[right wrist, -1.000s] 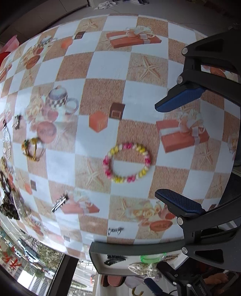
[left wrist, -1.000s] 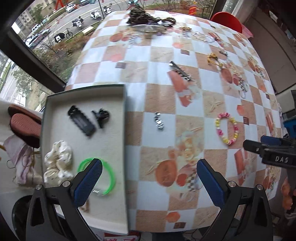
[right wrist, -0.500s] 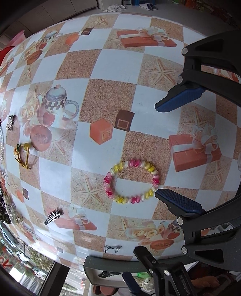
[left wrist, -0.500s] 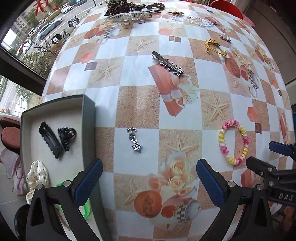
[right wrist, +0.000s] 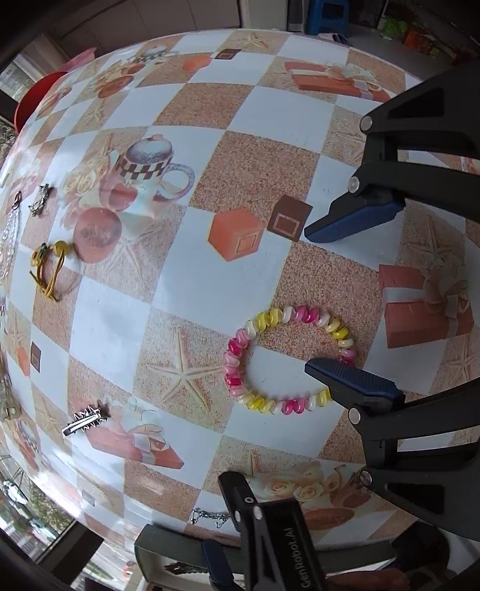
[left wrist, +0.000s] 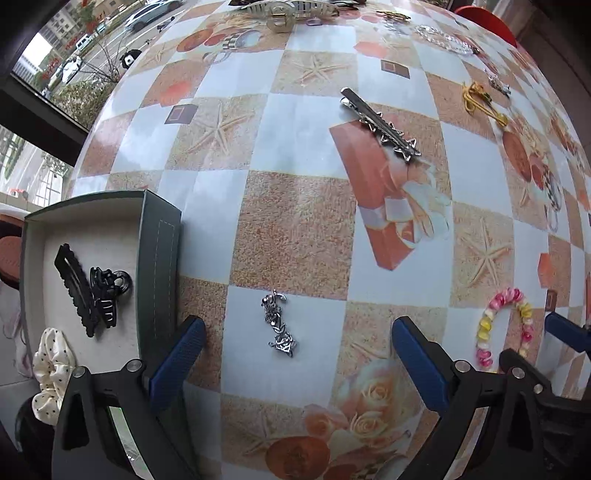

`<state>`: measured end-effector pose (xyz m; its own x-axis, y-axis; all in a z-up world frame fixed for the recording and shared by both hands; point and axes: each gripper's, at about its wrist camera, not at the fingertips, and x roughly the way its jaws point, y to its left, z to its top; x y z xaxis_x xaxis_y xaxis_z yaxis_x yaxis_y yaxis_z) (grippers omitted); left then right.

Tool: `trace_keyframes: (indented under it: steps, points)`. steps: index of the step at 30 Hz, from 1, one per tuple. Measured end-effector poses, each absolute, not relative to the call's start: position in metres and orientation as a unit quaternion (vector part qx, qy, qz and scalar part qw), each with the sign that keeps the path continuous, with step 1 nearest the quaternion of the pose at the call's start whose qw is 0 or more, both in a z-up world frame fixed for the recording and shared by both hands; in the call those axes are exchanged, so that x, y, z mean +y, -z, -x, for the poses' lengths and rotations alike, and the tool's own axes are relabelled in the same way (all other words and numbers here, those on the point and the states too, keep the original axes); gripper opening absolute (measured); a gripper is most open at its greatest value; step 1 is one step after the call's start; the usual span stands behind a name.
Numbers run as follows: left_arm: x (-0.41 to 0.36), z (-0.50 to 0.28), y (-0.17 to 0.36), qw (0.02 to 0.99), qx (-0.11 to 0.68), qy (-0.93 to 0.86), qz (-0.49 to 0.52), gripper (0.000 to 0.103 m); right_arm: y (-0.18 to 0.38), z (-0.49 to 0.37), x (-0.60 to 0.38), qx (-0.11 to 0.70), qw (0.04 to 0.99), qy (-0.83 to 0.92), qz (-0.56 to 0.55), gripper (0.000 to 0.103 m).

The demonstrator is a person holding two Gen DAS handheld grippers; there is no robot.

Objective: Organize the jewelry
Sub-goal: 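Withdraw both tools from the tray back over the table, then grasp the silver charm with the left tool while the right grasps the beaded bracelet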

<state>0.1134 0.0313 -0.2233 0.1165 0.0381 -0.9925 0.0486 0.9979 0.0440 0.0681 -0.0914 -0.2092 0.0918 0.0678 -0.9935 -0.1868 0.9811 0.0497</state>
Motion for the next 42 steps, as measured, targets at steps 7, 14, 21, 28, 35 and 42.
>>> trace_keyframes:
  steps: [7,14,21,28,35,42]
  points:
    - [0.041,-0.116,0.222,0.749,0.662,0.027,-0.020,0.086,0.202,-0.065,-0.075,0.663,0.739,-0.108,0.059,0.052]
    - [0.028,-0.108,0.210,0.746,0.662,0.062,-0.031,0.013,0.199,-0.064,-0.051,0.664,0.736,-0.118,0.062,0.012]
    - [0.034,-0.099,0.196,0.749,0.657,0.086,-0.010,0.012,0.194,-0.068,-0.065,0.672,0.731,-0.114,0.002,0.009]
    - [0.040,-0.085,0.170,0.757,0.645,0.102,-0.005,0.012,0.176,-0.068,-0.075,0.668,0.734,-0.119,-0.040,0.009]
    - [0.047,-0.065,0.145,0.763,0.638,0.108,0.002,0.012,0.153,-0.074,-0.090,0.664,0.736,-0.120,-0.057,0.009]
    - [0.066,-0.045,0.128,0.771,0.629,0.101,0.015,0.012,0.139,-0.069,-0.086,0.656,0.741,-0.127,-0.066,0.009]
